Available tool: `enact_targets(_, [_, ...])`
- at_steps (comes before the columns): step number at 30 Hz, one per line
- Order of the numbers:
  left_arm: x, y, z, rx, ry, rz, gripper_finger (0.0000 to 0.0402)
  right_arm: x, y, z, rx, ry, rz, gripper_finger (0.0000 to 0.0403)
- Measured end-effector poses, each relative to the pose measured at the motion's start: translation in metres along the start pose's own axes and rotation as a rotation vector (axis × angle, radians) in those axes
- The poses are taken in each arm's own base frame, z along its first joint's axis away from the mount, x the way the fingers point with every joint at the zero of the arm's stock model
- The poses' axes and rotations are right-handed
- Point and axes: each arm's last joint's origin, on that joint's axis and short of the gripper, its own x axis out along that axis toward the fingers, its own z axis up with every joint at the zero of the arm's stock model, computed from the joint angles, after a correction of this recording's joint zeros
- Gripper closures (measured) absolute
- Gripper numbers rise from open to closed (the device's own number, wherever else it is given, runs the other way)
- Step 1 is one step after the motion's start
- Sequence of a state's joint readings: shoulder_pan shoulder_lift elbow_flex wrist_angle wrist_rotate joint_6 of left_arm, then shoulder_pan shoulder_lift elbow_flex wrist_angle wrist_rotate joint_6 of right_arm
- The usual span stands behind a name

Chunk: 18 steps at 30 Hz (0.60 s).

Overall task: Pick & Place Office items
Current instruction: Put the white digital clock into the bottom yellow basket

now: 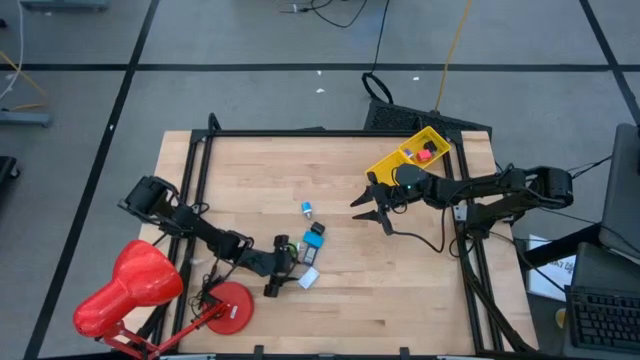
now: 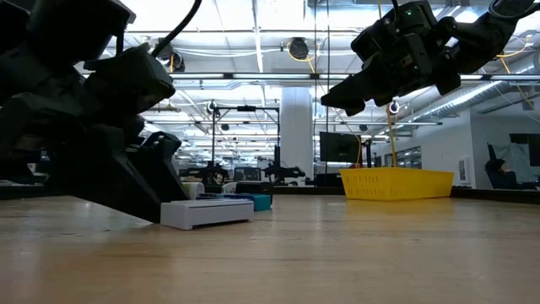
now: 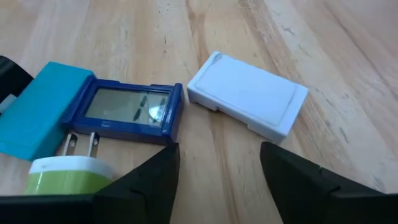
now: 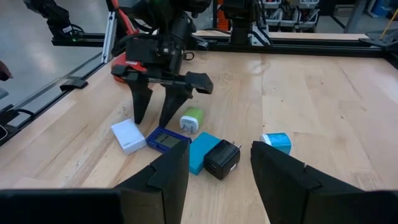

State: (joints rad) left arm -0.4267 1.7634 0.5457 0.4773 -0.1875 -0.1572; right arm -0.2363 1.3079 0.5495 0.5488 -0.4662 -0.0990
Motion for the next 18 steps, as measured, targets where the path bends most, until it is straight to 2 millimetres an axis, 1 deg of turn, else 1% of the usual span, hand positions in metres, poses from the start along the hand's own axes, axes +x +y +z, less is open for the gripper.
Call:
enact_targets(2, [0.0, 0.0, 0.002, -0.016, -0.029, -0.005, 0.0188, 0.0, 0.0, 0.0, 0.0, 0.0, -0.002, 0.0243])
enact_targets(4, [0.0, -0.001, 0.006, -0.073, -0.063, -0.016, 0.0196, 0.0, 0.0, 0.0, 0.0, 0.0, -0.002, 0.0243])
enact_targets(9, [-0.004, 0.0, 0.016, -0.43, -0.132, -0.082, 0.0207, 0.0, 0.0, 0.0, 0.0, 0.0, -0.002, 0.0243])
enact_targets(11, [-0.009, 0.003, 0.023, -0.516, -0.139, -0.145, 0.021, 0.0, 0.0, 0.0, -0.001, 0.0, -0.002, 0.0243])
enact_targets(13, [-0.014, 0.004, 0.03, -0.532, -0.149, -0.191, 0.0215, 0.0, 0.0, 0.0, -0.003, -0.001, -0.002, 0.0243])
enact_targets(15, [-0.016, -0.001, 0.041, -0.458, -0.136, -0.191, 0.0223, 0.0, 0.0, 0.0, -0.003, -0.001, -0.002, 0.0243])
enact_targets(18, [-0.015, -0.011, 0.059, -0.337, 0.019, -0.114, 0.0239, 0.0, 0.0, 0.0, -0.004, -0.003, -0.002, 0.0243])
